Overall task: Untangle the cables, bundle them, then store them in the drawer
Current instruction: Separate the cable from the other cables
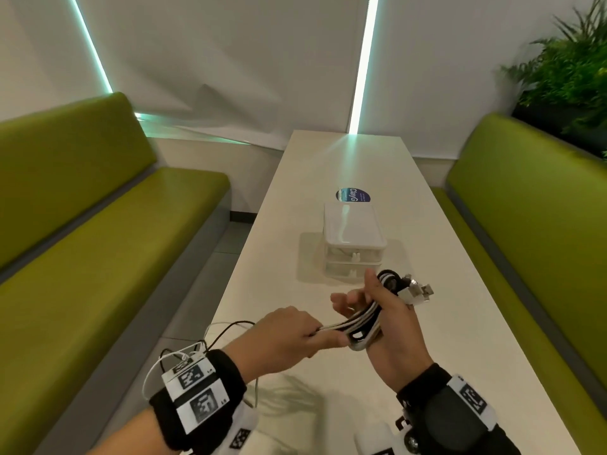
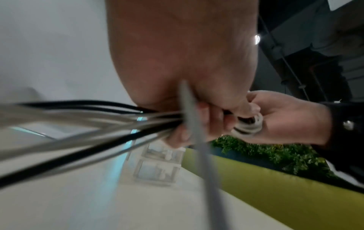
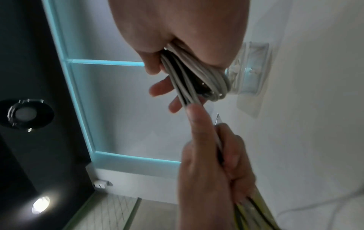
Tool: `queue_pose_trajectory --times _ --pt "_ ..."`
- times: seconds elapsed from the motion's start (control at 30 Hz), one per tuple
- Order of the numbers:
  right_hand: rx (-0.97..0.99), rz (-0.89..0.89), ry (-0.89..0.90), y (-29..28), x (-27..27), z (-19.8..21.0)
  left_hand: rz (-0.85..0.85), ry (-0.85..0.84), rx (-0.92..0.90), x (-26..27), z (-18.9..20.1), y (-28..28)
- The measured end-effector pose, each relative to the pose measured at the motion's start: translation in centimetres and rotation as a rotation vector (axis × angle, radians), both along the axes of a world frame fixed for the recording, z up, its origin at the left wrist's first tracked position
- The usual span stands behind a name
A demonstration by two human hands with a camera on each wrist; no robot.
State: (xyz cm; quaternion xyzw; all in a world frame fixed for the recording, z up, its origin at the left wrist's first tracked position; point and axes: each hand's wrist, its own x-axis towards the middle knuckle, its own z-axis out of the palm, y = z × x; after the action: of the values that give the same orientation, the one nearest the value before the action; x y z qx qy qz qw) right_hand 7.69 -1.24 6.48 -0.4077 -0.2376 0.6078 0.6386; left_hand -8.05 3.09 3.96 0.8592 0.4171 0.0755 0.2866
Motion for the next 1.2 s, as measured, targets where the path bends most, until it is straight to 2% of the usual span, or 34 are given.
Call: queue_pose_trajectory --times 0.1,0.2,0.33,0.53,0.7,0.87,0.93,1.03,1.2 --pt "-0.039 0.018 0.142 -0.1 -0.6 0.7 -0.067 -0.121 -0.095 -1.1 -0.6 -0.6" --pt "-0.041 0.039 0.186 -0.1 -0.7 1.5 -0.027 -0.152 -0.133 -2.8 -0.7 -0.1" --pt "-0.017 0.056 0.125 -0.2 0.1 1.8 0.063 -0.043 -0.199 -4.9 -0.1 1.3" --pt "-0.012 0.039 0.014 -0.3 0.1 1.7 0.055 0.226 -0.094 -4.7 0.8 2.7" --pt "-0.005 -0.014 -0.118 -0.2 1.2 1.6 0.065 0.192 -0.151 -4.0 0.1 3.0" --pt "0.011 -0.058 -0.169 -0.1 2.2 1.3 0.079 0.146 -0.233 -4.9 -0.8 2.7" --pt "0.014 -0.062 -0.168 0.1 2.4 1.2 0.121 0.178 -0.203 -5.5 -0.9 3.0" --pt "0.042 -0.038 -0.175 0.3 2.1 1.1 0.149 0.243 -0.053 -5.4 -1.1 3.7" --pt "0.099 -0.043 -0.217 0.3 2.6 1.6 0.218 0.18 0.202 -5.6 -1.2 4.4"
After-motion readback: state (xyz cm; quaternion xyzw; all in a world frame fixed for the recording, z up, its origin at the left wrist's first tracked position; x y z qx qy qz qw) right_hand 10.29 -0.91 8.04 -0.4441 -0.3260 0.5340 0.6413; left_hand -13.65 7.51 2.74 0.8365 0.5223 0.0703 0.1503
